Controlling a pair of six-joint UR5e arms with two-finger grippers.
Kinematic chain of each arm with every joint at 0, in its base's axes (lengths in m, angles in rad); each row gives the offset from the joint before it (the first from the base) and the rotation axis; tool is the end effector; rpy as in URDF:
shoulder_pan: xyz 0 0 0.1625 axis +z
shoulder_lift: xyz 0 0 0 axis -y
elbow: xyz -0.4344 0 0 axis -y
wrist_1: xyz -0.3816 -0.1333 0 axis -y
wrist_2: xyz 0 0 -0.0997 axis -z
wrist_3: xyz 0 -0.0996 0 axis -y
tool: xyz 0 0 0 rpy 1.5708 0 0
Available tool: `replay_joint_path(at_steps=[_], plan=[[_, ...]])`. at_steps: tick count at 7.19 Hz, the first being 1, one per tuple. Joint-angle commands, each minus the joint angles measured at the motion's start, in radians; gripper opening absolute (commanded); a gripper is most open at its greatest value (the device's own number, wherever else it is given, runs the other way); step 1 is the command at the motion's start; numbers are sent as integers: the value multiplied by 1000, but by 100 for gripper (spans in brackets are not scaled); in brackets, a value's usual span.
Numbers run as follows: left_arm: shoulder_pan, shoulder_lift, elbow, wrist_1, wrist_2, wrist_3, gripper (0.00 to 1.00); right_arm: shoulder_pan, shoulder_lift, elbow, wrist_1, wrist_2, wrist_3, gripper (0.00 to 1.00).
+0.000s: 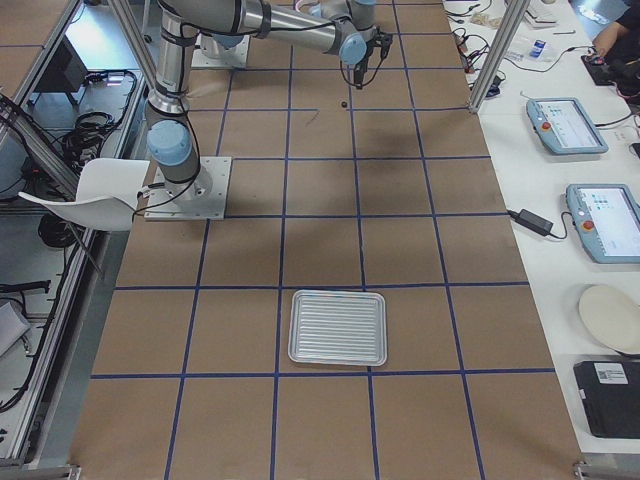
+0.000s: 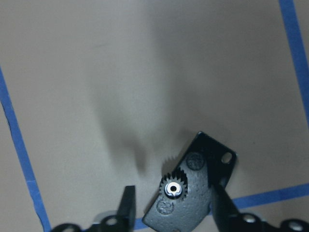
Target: Place bearing gear from tray to pile
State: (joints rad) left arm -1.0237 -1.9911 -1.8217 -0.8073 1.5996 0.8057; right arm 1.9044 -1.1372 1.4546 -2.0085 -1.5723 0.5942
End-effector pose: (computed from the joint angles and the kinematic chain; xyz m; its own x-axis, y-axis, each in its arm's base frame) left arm 0.1927 -0.5671 0.2318 -0.9639 0.2517 -0.0863 0.2560 0.9657 -0.0431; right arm 0.3406 -0.5762 0.3507 -0.9650 0.2540 -0.0660 0.2597 0.9605 -0.1003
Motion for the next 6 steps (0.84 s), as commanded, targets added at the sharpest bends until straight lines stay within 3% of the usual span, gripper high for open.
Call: replay_joint_path(at_steps=[1,2,3,4,6], plan=[[-56,46,-10,-65,-12,-109,100,-114,-12,-358,426,-40,-142,100],[-137,69,-8,-78,-1,-206,100,-186,-21,-467,600,-41,-277,100],[-227,93,-7,-104,-1,-324,100,-273,-68,-488,693,-41,-391,100],[-319,110,-8,-114,-1,-458,100,-385,-111,-487,721,-31,-553,100],[-508,91,10,-116,-16,-694,100,-439,-142,-449,790,-21,-695,100]])
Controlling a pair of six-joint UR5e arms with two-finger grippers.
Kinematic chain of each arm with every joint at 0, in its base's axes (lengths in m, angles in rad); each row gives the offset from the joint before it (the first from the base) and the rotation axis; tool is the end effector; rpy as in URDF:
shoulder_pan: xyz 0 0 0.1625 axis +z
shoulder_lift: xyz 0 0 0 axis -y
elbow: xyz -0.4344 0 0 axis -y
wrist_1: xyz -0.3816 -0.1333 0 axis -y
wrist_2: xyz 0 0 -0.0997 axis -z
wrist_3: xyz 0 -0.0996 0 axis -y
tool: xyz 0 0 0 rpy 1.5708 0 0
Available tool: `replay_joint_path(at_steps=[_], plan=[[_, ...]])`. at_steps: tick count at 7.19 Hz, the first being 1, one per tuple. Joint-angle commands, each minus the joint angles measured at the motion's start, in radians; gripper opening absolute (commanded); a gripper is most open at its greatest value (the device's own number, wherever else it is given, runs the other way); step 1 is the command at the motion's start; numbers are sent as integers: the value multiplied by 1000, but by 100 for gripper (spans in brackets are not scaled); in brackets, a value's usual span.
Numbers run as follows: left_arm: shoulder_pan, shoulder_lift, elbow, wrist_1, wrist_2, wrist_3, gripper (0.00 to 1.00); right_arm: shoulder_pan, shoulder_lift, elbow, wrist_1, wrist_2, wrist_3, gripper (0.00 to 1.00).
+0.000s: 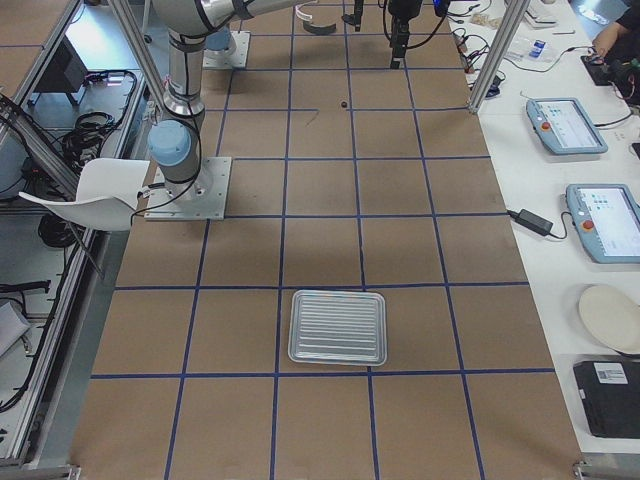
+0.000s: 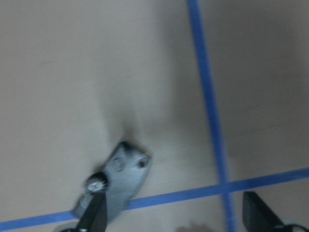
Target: Place bearing gear from tray to pile
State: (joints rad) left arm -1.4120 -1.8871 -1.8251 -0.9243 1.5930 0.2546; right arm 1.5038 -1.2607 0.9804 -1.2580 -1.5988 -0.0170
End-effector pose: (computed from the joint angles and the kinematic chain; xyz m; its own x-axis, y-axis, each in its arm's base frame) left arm -0.0404 -0.5769 0.2775 -0.9948 0.0934 -0.0405 0.0960 0.9931 -0.0678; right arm 0.0903 -0.6031 0.5790 -0.9984 0.0491 0.0274 0.0499 0.9982 0.0330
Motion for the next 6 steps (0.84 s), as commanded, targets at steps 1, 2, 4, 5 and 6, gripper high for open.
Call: replay_joint_path(at_steps=[1,2,4,5,6], plan=[[-225,-24,13,4,-10,-293,100,-45,-28,53,16,17,-80,100],[-316,-29,16,4,-11,-411,100,-43,-28,64,-13,22,-84,100],[-419,-56,17,10,-40,-616,100,-34,-34,79,-9,22,-83,100],[-464,-90,18,45,-41,-641,99,-7,-55,127,-12,22,16,100],[-482,-128,18,111,-36,-672,99,33,-107,230,-55,13,38,94]])
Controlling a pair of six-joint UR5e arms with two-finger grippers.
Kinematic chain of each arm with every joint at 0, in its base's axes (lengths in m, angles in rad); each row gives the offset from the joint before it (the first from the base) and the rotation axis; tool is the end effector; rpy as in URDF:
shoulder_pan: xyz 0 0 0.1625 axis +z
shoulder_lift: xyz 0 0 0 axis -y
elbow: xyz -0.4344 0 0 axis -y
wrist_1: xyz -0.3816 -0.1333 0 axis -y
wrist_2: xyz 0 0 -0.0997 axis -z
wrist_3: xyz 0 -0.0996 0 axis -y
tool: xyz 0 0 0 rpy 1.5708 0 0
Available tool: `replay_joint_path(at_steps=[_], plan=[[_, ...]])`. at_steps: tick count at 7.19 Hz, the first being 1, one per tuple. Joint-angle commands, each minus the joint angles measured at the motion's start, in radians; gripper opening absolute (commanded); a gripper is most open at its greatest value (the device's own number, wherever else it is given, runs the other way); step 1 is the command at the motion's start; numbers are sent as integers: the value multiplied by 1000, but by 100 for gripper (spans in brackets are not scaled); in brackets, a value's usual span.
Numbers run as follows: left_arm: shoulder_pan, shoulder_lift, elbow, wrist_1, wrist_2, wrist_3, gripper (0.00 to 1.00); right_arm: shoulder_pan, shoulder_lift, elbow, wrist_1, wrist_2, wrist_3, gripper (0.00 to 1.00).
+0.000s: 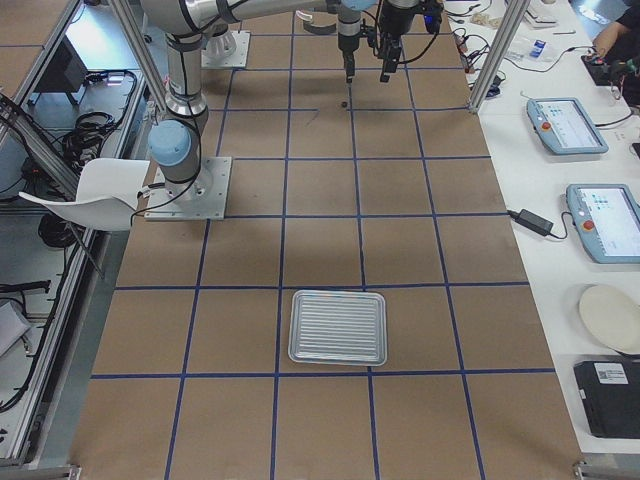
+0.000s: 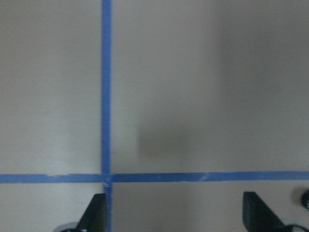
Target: Place bearing gear from tray to pile
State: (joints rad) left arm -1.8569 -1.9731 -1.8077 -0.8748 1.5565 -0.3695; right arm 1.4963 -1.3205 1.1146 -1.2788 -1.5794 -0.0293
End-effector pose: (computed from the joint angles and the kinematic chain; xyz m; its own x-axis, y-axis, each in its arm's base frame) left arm -0.2934 -0.5199 0.2408 -0.9961 -0.0820 0.0338 -0.0836 0.9954 -0.0478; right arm 0.0895 -0.5802 0.5536 -0.9990 0.0445 0.0060 0.0449 0.9953 0.0862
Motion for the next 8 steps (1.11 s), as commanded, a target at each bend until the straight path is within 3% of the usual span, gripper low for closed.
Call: replay_joint_path(at_steps=[1,2,4,7,8], plan=[[-45,-67,5,72,7,-72,97,42,-86,222,-227,-13,55,100],[-56,-87,20,73,7,-75,94,44,-127,334,-382,-8,57,100],[-77,-116,27,74,4,-107,78,48,-172,444,-485,-5,69,100],[-88,-153,62,76,4,-112,71,67,-146,372,-472,3,227,100],[-90,-159,62,76,7,-108,56,77,-135,361,-470,3,229,100]])
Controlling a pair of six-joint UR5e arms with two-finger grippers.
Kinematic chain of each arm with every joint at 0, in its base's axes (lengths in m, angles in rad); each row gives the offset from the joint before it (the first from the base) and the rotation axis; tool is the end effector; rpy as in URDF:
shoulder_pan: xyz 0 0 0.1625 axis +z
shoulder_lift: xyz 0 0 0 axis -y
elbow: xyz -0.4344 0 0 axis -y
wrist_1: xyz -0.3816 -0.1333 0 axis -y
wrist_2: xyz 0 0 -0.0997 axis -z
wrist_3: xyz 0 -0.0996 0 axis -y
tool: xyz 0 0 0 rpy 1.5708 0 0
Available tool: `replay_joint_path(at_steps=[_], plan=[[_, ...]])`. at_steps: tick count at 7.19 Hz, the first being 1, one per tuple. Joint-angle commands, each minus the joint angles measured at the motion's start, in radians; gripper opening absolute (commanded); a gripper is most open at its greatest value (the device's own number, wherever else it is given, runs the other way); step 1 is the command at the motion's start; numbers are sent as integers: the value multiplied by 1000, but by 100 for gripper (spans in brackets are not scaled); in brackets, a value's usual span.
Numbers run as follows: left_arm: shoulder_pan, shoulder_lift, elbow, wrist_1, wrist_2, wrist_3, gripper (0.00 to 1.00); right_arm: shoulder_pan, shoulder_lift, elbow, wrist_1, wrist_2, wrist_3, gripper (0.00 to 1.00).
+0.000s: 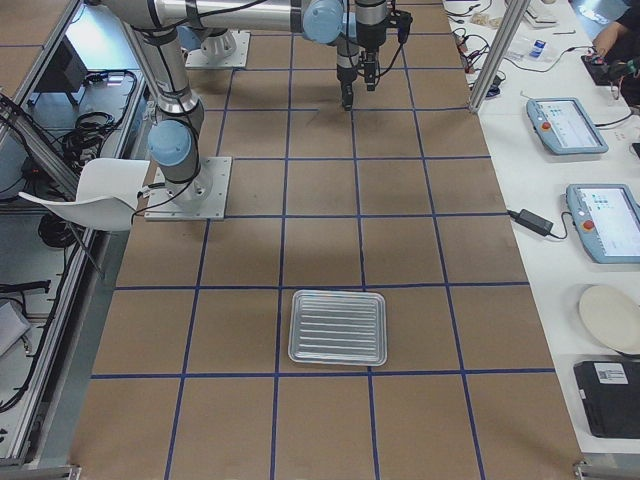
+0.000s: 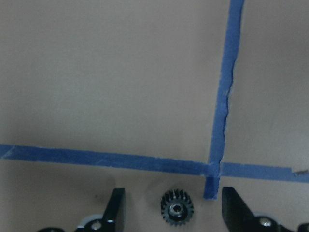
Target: Place bearing gear from tray to pile
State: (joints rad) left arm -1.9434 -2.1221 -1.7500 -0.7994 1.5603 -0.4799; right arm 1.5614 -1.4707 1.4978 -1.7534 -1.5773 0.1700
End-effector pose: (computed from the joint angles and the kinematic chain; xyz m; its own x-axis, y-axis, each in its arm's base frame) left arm -0.3492 -0.5243 0.1825 -0.9939 -0.1064 0.0282 -0.1073 0.9937 -0.0314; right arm 0.1276 -0.5400 0.5014 -0.9839 0.1774 -0.0199 0.1783 0.9719 -0.1537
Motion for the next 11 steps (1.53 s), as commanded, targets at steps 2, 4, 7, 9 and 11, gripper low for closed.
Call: replay_joint_path(at_steps=[2,4,7,9,11], plan=[[-3,-3,20,-10,15,12,29,12,10,-21,8,-1,25,100],[-2,4,21,-14,15,17,7,17,4,-10,6,2,17,100],[117,85,11,-116,17,169,5,28,-34,1,6,0,14,100],[336,157,7,-216,14,423,5,28,-69,70,-1,0,14,100],[516,200,0,-239,24,694,4,28,-85,84,-9,-18,14,100]])
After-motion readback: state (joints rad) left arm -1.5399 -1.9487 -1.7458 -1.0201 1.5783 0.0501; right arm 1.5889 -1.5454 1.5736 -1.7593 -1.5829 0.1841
